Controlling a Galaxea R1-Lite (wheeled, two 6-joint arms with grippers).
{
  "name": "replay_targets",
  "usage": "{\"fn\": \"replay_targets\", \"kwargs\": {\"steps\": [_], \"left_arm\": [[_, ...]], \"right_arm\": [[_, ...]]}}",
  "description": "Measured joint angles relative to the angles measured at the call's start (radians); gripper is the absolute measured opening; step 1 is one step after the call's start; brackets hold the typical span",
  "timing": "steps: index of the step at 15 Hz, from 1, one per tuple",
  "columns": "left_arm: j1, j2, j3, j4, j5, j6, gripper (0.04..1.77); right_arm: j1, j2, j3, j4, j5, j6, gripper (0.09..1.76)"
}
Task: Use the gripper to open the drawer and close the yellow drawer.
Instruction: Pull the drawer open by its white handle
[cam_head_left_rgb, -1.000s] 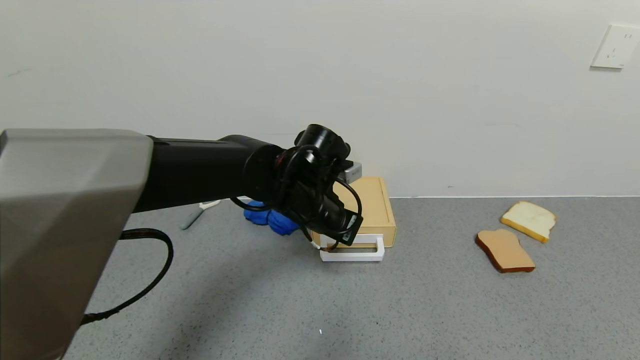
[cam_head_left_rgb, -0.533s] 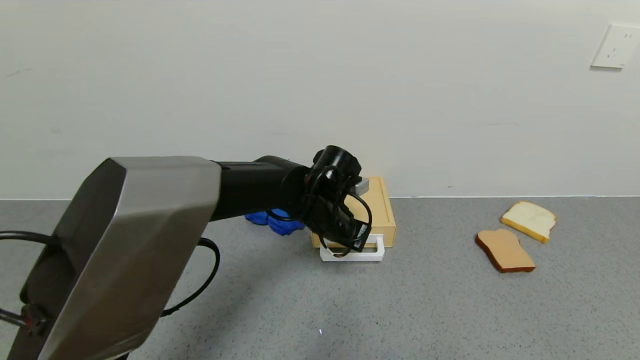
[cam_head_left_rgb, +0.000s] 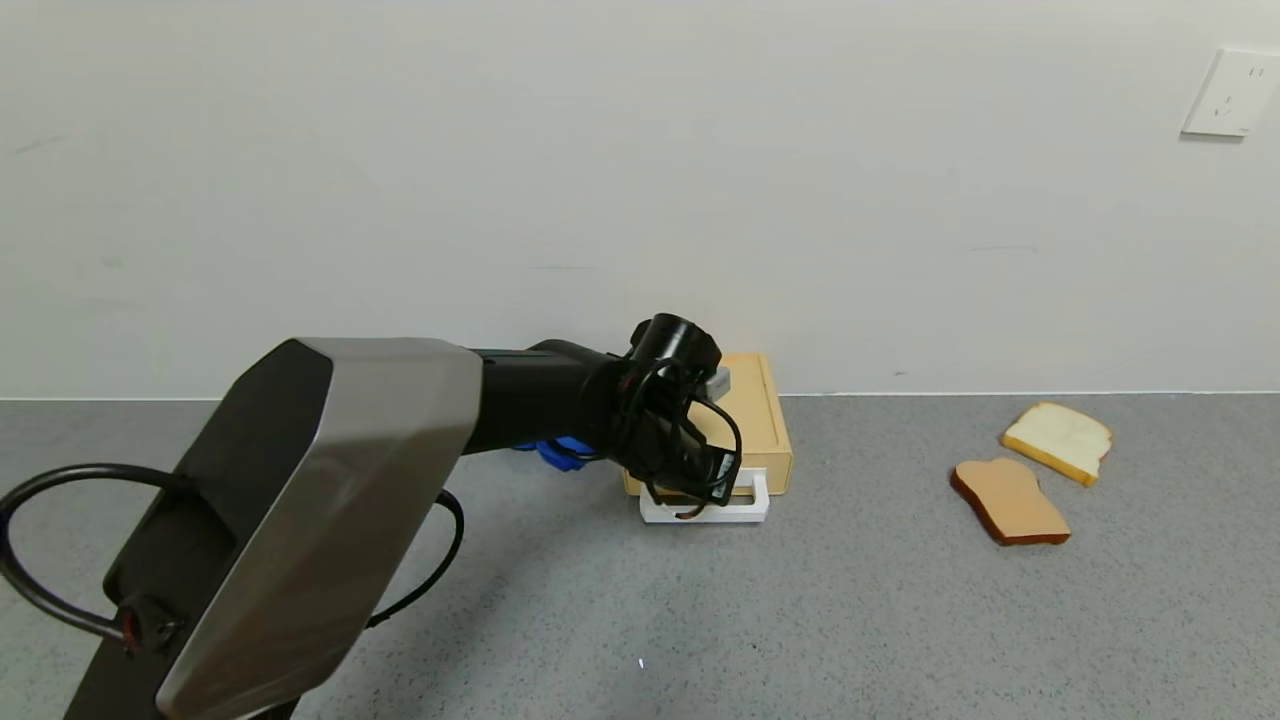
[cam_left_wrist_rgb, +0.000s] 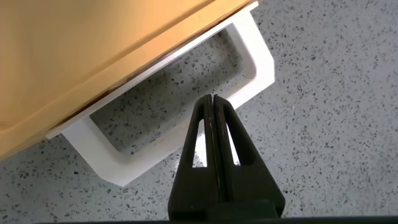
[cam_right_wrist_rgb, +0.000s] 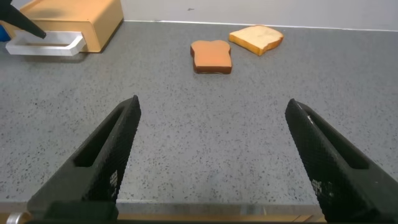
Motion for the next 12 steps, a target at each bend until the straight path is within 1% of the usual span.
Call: {"fn": "replay_targets", "kwargs": {"steps": [8, 12], "left_arm": [[0.029, 0.029, 0.004, -0.032, 0.004, -0.01, 0.11], [0.03, 0.038, 0.007, -0.034, 0.004, -0.031, 0.11]], "right_arm": [[0.0, 0.0, 0.0, 0.0, -0.001, 0.0, 1.71], [0.0, 0.0, 0.0, 0.0, 0.0, 0.0, 1.71]]}}
